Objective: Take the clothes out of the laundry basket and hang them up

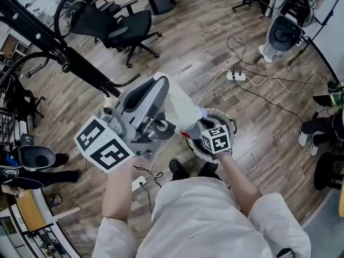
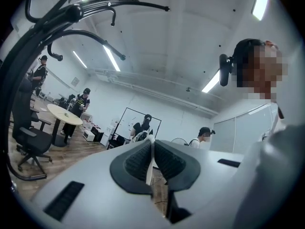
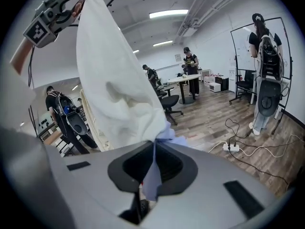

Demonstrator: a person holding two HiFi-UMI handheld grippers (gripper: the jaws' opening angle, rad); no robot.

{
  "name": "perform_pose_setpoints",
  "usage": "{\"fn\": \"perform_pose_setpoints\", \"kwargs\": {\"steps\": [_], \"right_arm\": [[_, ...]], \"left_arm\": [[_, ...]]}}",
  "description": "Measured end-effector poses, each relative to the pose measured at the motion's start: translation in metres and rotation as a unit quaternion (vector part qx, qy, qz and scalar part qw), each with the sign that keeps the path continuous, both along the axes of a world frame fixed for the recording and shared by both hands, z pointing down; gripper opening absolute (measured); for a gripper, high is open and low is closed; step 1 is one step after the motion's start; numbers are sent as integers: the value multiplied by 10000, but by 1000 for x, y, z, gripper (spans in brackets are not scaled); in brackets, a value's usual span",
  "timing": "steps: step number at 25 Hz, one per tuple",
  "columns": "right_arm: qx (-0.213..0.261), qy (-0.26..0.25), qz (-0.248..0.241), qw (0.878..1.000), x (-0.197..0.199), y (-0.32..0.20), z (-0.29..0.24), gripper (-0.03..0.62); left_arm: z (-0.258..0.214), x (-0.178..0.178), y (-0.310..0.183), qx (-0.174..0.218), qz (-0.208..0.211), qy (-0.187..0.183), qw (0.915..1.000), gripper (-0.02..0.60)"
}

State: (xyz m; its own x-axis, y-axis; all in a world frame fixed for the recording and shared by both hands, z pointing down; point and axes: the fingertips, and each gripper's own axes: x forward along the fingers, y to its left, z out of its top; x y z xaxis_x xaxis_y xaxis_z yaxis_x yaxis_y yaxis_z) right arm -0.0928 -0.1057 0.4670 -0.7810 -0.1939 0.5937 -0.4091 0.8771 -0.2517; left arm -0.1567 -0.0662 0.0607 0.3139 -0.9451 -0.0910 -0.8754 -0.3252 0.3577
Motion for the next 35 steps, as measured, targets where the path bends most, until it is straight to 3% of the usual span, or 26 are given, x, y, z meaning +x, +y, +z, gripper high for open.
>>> {"fn": "perform_pose_setpoints", "kwargs": {"steps": [9, 18, 26, 35], "right_arm": [[631, -457, 69, 9969, 2, -28, -72, 15], [1679, -1108, -144, 9795, -17, -49, -191, 9], [2420, -1874, -398, 9512, -41, -46, -306, 8], [3270, -2566, -754, 9064, -66, -22, -416, 6]], "left_arm": [[-14, -38, 42, 165, -470, -334, 9982, 34], [-36, -78, 88, 433, -1065, -605, 9915, 34], [-83, -101, 133, 853, -1482, -931, 9809, 35], [-127, -126, 182, 1200, -1873, -1404, 9648, 35]]}}
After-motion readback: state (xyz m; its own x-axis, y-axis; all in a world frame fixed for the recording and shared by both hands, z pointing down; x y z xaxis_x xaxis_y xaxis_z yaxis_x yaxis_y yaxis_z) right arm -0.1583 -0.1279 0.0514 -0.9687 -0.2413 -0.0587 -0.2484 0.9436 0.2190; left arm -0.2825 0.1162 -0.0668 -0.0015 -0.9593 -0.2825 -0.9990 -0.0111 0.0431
